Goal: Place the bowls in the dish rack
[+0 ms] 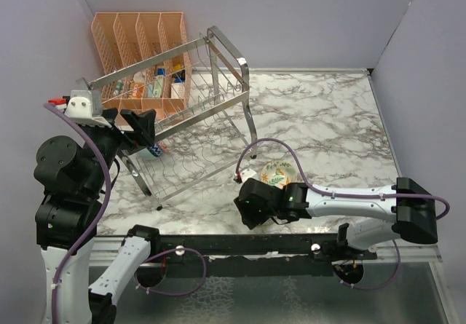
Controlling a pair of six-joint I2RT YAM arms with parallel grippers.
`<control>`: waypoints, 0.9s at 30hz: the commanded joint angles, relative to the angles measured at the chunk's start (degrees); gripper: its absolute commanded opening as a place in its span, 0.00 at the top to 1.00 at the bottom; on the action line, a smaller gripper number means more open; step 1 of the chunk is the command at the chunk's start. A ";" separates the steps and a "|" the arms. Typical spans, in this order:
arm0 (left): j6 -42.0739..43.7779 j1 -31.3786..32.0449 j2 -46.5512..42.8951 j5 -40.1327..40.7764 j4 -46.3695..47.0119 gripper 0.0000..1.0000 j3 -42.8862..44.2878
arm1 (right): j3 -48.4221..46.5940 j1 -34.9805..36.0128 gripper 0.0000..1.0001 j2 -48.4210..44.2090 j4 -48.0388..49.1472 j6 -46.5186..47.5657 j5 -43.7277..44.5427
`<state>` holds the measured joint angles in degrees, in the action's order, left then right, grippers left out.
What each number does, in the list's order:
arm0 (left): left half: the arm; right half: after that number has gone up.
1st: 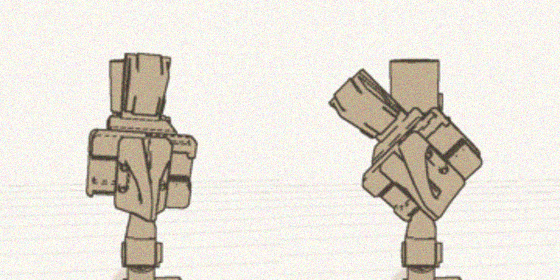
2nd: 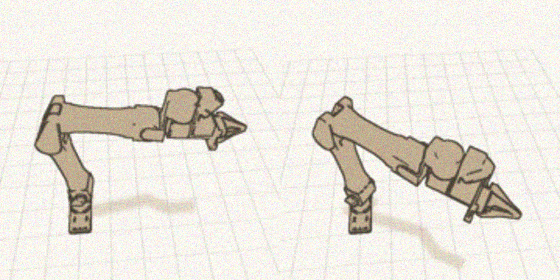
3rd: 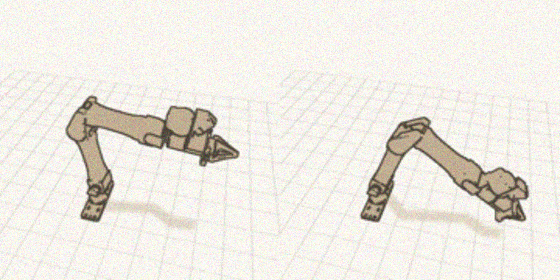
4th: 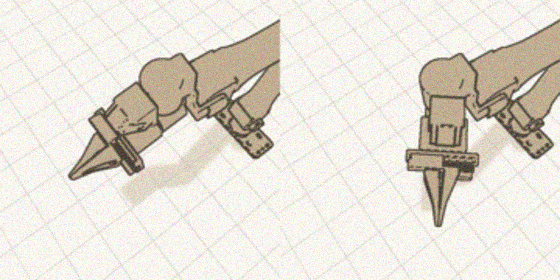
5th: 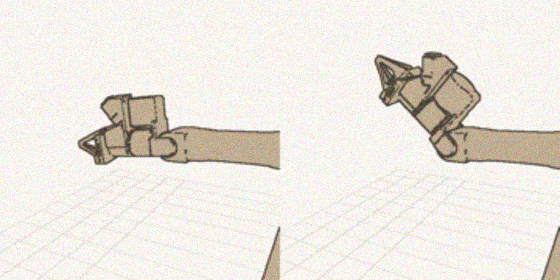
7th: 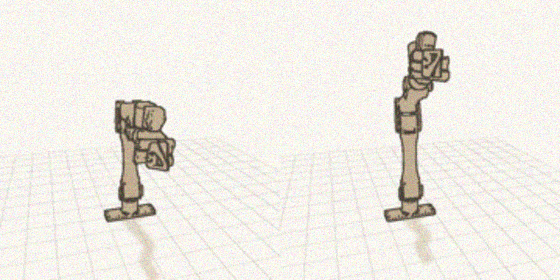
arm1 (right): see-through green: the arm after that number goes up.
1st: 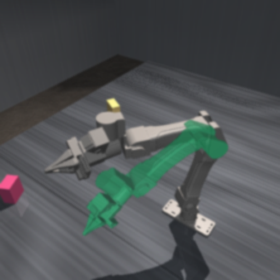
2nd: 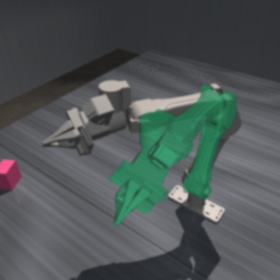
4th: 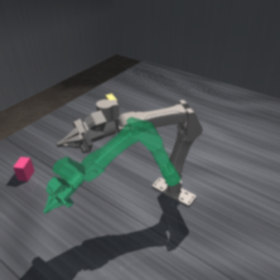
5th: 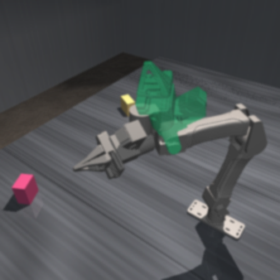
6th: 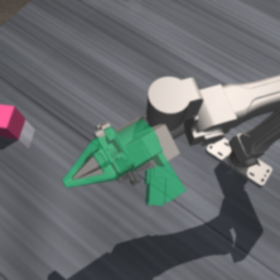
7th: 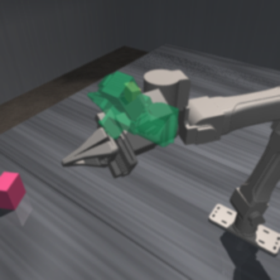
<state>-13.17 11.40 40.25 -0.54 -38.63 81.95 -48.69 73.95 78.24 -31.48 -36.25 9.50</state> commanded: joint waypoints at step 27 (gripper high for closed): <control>1.43 0.29 -1.00 1.58 0.30 0.01 -0.83 | -3.35 4.30 0.99 0.40 -2.42 2.57 8.43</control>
<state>-12.38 11.40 39.97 -0.34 -38.68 81.21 -49.45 77.32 80.12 -29.95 -32.95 15.84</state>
